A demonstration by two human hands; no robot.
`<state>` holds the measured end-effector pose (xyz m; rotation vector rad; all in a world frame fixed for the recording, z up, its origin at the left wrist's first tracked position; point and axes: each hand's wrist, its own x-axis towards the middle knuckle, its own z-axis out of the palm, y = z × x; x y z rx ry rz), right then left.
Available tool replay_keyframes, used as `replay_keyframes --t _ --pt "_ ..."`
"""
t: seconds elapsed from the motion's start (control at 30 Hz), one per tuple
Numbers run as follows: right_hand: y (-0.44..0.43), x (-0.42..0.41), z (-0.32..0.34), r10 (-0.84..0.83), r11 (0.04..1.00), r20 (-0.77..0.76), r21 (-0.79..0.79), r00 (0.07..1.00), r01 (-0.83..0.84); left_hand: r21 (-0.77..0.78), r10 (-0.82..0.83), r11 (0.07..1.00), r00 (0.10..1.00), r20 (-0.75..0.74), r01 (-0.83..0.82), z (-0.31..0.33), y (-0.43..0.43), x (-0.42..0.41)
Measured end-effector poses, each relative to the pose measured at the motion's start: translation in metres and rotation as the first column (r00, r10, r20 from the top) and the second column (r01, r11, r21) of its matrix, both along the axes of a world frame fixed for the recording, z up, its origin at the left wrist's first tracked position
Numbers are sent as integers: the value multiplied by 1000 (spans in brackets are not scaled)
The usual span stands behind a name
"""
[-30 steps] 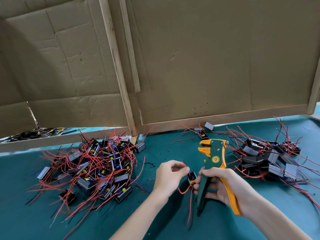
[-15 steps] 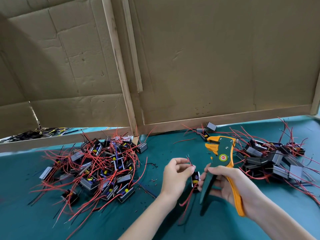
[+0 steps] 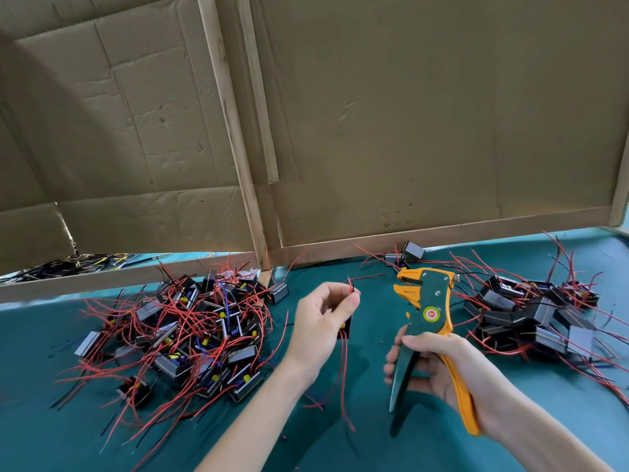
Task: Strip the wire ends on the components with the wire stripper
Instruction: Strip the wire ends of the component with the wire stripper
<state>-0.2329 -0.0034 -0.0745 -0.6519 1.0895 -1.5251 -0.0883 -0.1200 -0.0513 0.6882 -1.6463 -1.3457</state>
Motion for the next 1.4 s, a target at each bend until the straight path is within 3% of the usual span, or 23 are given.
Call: replay_keyframes --t 0.37,0.6,0.73,0.97,1.4 --pt "4 6 5 98 995 -10 -33 995 -98 -8 71 997 995 -70 -72 22 -10 14" --pt "8 8 10 250 965 -41 -74 967 -253 -157 -40 987 999 10 41 36 -12 25" --pt "10 10 12 311 945 -70 -88 948 -316 -172 -99 981 995 -18 95 47 -11 30" --pt "13 15 22 357 918 -89 -148 930 -367 -235 -142 956 979 146 174 66 -4 41" --pt "20 18 25 390 898 -163 -152 906 -414 -166 -329 903 886 328 397 73 4 46"
